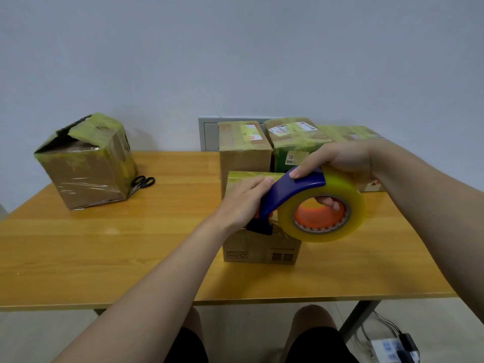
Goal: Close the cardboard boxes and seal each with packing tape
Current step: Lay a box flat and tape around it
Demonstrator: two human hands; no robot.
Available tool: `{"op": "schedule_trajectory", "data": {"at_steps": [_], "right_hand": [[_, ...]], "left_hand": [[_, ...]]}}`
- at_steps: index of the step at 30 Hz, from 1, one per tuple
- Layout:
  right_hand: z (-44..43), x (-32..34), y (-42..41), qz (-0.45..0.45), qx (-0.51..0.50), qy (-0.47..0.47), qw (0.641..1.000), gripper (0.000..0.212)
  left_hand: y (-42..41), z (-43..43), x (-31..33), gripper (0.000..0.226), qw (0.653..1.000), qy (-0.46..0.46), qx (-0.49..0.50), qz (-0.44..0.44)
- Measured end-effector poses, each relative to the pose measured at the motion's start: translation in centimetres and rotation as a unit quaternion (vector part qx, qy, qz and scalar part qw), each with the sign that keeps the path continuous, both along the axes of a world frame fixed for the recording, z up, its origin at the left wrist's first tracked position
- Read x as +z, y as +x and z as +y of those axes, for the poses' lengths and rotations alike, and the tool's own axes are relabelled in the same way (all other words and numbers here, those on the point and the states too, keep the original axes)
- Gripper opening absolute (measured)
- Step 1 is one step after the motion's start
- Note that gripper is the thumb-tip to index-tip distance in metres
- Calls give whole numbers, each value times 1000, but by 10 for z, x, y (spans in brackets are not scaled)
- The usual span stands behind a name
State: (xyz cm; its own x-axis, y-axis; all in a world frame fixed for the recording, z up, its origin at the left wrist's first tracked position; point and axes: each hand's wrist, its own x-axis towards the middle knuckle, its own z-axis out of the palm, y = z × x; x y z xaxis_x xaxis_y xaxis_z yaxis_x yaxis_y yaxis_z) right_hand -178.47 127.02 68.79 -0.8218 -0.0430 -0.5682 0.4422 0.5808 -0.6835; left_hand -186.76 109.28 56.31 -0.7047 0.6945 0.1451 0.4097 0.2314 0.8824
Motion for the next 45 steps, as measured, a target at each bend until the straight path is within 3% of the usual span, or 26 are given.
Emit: {"op": "schedule_trajectory", "data": {"at_steps": [4, 11, 14, 19, 22, 25, 29, 35, 39, 41, 45], "right_hand": [[17, -8, 1, 17, -4, -48, 999, 36], [27, -13, 3, 33, 9, -68, 997, 36], [31, -11, 12, 29, 2, -66, 997, 37], [50, -13, 29, 16, -17, -24, 999, 32], [49, -16, 32, 18, 3, -6, 1000, 32], [48, -16, 29, 29, -11, 0, 1000, 35], [55, -16, 23, 40, -21, 20, 999, 61], [64, -19, 18, 14, -29, 16, 999, 61], [76, -17, 26, 26, -45, 23, 998, 68], [81, -15, 31, 26, -45, 33, 998, 60], [85, -16, 34, 30, -42, 36, 998, 48]], "left_hand": [[-11, -8, -5, 41, 994, -7, -85, -71], [-22, -11, -6, 49, 987, -22, -147, -59], [-19, -6, -9, 57, 985, -94, -144, -11], [-5, 14, -13, 70, 955, -243, -49, 160], [-3, 16, -8, 69, 946, -276, -57, 157], [-5, 21, 7, 62, 954, -276, -66, 99], [2, 28, -2, 35, 949, -233, -65, 201], [-10, 23, -8, 41, 961, -219, -126, 112], [-14, 30, -21, 65, 939, -263, -100, 198], [-9, 36, -25, 79, 923, -287, -68, 245], [-1, 43, -20, 79, 921, -283, -52, 263]]}}
